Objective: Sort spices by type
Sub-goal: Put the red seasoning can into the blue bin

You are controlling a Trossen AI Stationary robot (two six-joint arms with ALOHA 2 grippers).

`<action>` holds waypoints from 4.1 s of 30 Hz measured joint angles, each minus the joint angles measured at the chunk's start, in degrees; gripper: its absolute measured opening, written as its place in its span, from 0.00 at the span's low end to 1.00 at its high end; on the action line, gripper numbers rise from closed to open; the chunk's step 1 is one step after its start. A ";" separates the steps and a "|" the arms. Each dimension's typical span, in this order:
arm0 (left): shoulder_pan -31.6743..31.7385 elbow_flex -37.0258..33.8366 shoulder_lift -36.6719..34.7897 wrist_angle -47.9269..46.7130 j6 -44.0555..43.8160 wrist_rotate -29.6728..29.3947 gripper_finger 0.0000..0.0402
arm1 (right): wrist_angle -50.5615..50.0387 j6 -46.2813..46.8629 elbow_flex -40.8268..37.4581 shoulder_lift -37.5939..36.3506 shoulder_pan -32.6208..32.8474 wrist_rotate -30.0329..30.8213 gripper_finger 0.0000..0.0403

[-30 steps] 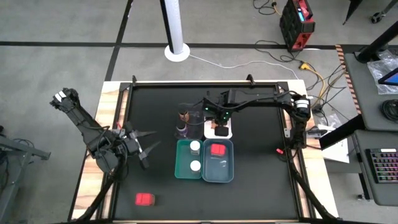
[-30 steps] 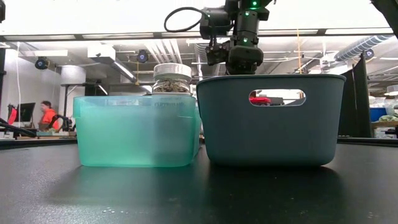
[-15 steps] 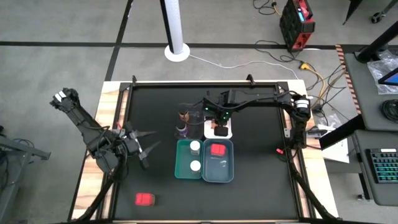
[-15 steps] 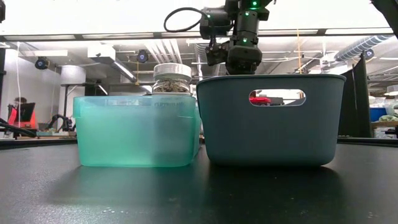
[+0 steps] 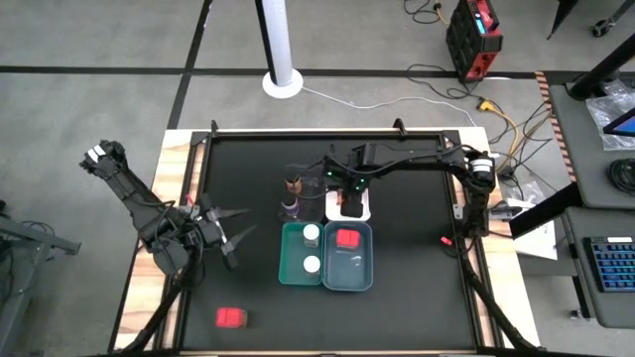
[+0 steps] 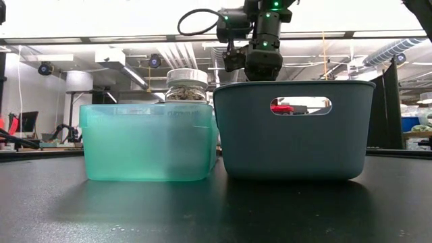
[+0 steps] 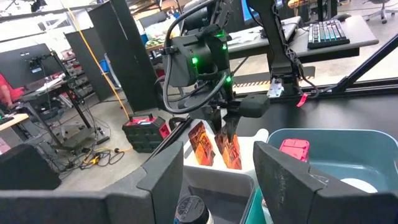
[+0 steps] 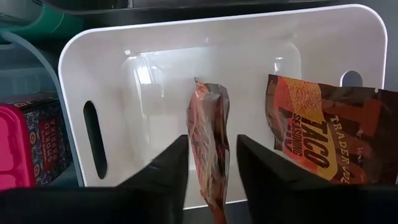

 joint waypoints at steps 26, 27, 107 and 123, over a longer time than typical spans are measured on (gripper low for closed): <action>0.00 0.00 0.01 0.02 -3.44 1.08 0.44 | -13.80 7.03 12.21 -4.65 0.61 2.22 0.61; 0.00 0.00 0.06 0.17 -4.41 2.92 0.44 | -13.60 7.48 11.84 -5.94 1.10 2.21 0.60; -15.67 47.59 45.63 -62.30 -72.67 54.29 0.93 | 36.27 25.55 -30.40 -28.30 42.21 25.14 0.78; -18.29 38.58 45.69 -56.64 -70.40 54.49 0.93 | 36.41 25.68 -30.42 -28.30 42.21 25.18 0.78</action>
